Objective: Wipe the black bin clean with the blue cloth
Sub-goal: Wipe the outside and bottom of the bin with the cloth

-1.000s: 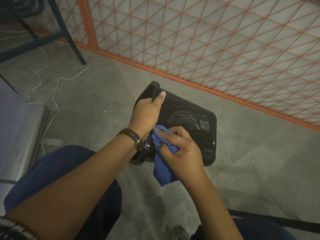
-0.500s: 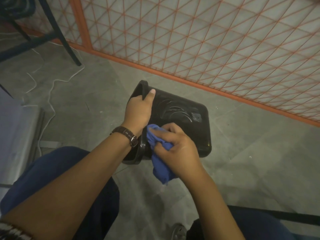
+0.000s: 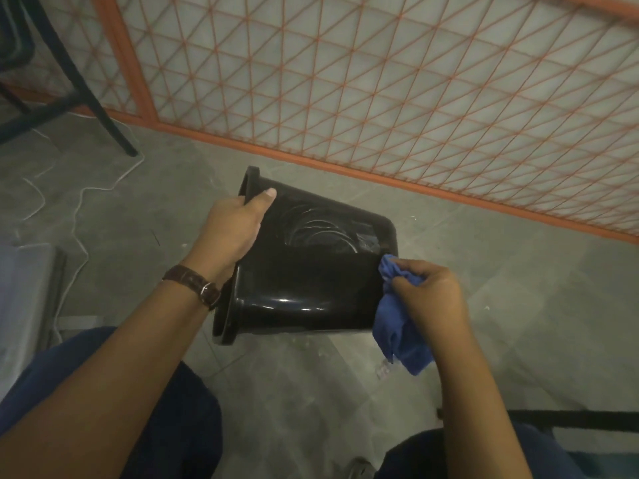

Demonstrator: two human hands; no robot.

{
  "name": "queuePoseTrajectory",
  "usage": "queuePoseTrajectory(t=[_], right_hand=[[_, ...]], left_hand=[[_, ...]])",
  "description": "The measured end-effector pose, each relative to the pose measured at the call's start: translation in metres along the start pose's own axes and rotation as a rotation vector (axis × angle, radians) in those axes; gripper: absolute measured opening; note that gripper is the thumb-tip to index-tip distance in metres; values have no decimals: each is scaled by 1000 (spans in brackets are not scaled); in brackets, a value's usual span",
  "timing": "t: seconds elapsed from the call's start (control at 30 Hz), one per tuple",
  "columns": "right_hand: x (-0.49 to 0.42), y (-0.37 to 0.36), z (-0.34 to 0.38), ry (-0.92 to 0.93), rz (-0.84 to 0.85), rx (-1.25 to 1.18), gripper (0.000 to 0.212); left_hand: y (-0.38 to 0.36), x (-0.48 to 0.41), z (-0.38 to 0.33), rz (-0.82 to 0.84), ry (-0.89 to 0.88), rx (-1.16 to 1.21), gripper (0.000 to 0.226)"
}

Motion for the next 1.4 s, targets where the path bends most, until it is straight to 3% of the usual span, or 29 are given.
queuePoseTrajectory(t=[0.2,0.3,0.43,0.57,0.7,0.87,0.97,1.03,1.13,1.17,1.33,1.4], right_hand=[[1,6,17,54,-149,-217,18],[2,3,25,112,-206,-310,14],[7,-9,31,242,-176,-239,25],[3,-1,25,177,-139,-268,33],[-3,14,18,136,-306,-248,21],[3,-16,33,239,-165,-187,27],[0,-15,33,204,-96,-222,28],[-6,-3,26,139,-156,-261,33],[-9,0,22,126,-262,-200,20],[-7,-5,25,155,-261,-171,23],[4,-25,40,272,-129,-207,21],[1,-16,36,221,-145,-252,25]], left_hand=[[4,3,-11,93,-140,-19,26],[0,9,-17,149,-227,-35,31],[0,13,-24,142,-281,-35,32],[6,14,-26,106,-277,11,47],[-1,21,-24,154,-249,66,63],[-5,28,-22,164,-222,106,76],[-1,27,-24,146,-204,98,80],[-1,27,-23,146,-182,94,68],[-2,27,-22,138,-172,109,23],[-3,28,-23,137,-174,109,22],[4,26,-24,115,-187,130,67],[3,26,-23,127,-170,131,64]])
Point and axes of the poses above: each hand's wrist, its own x-axis away from the middle knuckle, its own y-axis out of the back of the hand, z = x × y, the point moved 5 cm from there along -x, towards the middle knuckle, and after that the axes turned 2 degrees about -y, right-handed, at the moved point
